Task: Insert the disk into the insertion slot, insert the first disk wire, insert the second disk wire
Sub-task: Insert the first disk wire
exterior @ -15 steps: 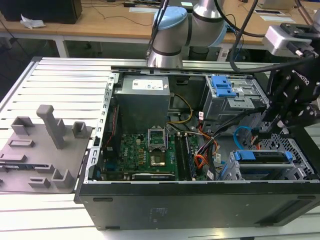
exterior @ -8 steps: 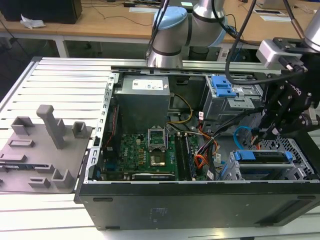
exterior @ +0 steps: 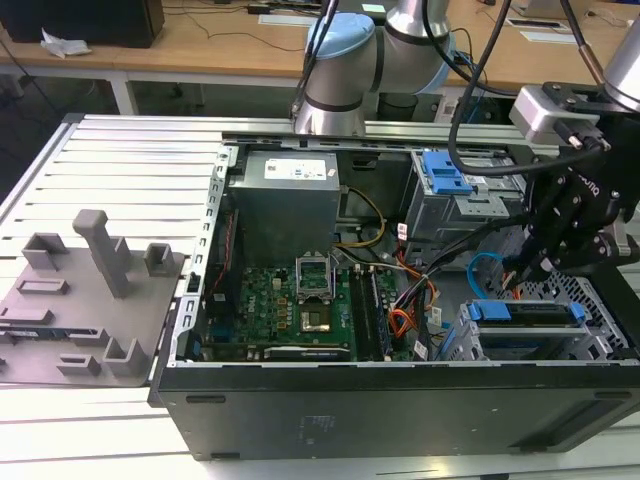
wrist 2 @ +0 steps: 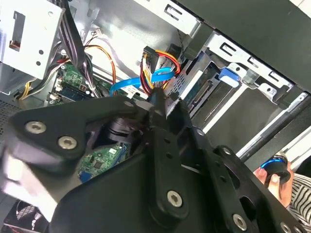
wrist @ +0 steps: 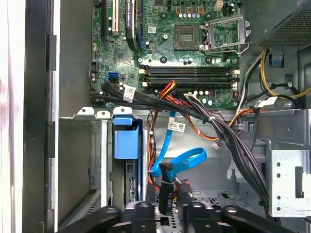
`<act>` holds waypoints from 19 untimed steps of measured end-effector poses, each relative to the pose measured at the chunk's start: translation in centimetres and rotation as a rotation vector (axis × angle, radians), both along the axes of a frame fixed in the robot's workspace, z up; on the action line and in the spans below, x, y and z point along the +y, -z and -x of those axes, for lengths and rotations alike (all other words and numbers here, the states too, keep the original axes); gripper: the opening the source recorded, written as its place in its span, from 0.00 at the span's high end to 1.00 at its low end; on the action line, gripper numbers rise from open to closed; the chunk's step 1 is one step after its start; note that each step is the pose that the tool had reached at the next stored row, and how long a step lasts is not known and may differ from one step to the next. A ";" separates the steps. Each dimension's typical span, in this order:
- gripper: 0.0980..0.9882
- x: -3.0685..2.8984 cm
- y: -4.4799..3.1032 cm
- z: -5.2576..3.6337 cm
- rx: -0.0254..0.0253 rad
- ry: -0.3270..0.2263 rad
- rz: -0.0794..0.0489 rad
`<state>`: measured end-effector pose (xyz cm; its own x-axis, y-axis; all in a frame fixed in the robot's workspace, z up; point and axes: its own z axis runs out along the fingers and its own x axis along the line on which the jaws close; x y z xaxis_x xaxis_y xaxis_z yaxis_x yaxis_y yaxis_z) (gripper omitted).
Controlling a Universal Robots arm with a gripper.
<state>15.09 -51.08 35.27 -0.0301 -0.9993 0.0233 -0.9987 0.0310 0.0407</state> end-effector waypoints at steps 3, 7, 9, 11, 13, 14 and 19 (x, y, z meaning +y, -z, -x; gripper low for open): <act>0.92 0.00 0.01 0.00 0.0000 0.000 0.000; 0.92 0.00 0.02 0.00 0.0000 0.000 0.000; 0.92 0.00 0.03 0.00 0.0000 0.000 0.000; 0.92 0.00 0.05 -0.13 0.0000 0.000 0.000; 0.92 -0.01 0.06 -0.51 0.0009 0.000 0.000; 0.92 -0.19 0.09 -0.51 0.0009 0.000 0.000; 0.92 -1.75 0.17 -0.51 0.0009 0.000 0.000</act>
